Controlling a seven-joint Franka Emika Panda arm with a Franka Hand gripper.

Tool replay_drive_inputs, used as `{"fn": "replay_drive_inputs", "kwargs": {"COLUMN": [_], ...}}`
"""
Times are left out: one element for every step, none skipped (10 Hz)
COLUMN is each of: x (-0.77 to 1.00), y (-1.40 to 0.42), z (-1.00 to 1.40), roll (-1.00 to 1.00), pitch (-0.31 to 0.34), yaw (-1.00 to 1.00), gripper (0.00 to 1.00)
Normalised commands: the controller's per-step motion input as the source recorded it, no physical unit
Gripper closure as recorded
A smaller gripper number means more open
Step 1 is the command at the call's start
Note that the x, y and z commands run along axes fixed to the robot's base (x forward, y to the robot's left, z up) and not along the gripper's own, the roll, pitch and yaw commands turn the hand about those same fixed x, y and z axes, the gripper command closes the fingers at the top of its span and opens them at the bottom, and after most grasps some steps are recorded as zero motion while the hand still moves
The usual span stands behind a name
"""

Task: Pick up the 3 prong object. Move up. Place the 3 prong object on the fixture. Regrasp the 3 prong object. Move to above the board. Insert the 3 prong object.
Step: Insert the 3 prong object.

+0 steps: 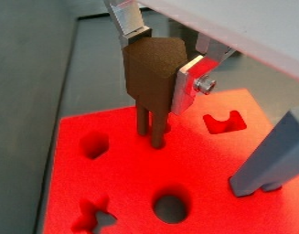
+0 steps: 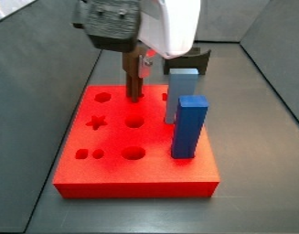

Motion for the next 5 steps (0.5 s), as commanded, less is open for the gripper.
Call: {"fn": "replay_drive_inputs", "kwargs": {"x": [-0.07, 0.0, 0.0, 0.01, 0.15], "y": [-0.04, 0.0, -0.11, -0.15, -0.12], "z": [0.0, -0.13, -0.49, -0.58, -0.61], "roll": [0.01, -0.03, 0.0, -0.01, -0.05], "pitch": [0.0, -0.034, -0.079, -0.046, -0.044], "yaw": [-0.05, 0.0, 0.06, 0.34, 0.48], "gripper": [1.0, 1.0, 1.0, 1.0, 1.0]}}
